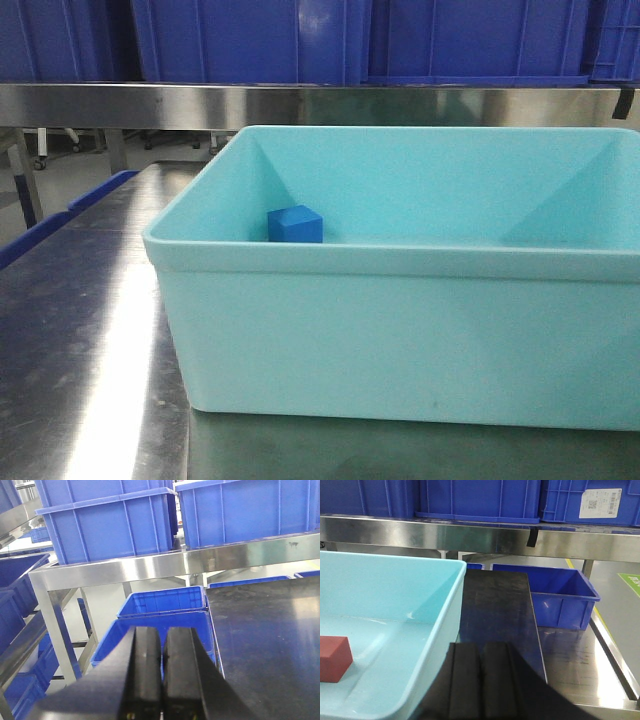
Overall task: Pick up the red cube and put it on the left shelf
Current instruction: 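Move the right gripper over the red cube in the light-blue bin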
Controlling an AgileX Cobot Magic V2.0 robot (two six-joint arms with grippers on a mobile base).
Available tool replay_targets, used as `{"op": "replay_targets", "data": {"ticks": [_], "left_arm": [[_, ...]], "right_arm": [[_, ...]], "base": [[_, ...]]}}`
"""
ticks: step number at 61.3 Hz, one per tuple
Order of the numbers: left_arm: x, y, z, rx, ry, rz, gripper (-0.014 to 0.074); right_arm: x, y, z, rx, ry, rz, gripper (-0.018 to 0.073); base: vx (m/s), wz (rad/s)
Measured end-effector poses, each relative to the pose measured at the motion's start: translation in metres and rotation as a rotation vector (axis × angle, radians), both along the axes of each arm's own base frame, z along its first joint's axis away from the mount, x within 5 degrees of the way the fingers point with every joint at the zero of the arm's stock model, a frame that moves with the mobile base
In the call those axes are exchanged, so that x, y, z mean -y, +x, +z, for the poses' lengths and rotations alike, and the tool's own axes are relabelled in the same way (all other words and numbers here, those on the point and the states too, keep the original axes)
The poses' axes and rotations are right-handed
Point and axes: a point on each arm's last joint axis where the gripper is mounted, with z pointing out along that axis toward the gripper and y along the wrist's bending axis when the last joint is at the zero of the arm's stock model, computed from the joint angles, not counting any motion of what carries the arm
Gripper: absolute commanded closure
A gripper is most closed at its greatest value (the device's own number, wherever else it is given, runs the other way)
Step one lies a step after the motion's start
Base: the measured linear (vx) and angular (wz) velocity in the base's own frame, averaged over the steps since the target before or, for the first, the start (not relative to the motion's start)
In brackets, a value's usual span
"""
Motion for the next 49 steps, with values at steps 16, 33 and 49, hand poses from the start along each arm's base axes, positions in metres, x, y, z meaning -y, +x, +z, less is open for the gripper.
{"op": "replay_targets", "data": {"ticks": [16, 33, 49], "left_arm": [[0.0000, 0.0000, 0.0000, 0.000, 0.000, 0.000, 0.0491], [0.0000, 0.0000, 0.0000, 0.000, 0.000, 0.000, 0.0491], [0.0000, 0.0000, 0.0000, 0.000, 0.000, 0.000, 0.0491]], "right_arm": [[0.0000, 0.0000, 0.0000, 0.000, 0.000, 0.000, 0.0509], [0.0000, 0.0000, 0.0000, 0.000, 0.000, 0.000, 0.0509], [0.0000, 0.0000, 0.0000, 0.000, 0.000, 0.000, 0.0509]], "base": [[0.00, 0.00], [0.00, 0.00], [0.00, 0.00]]}}
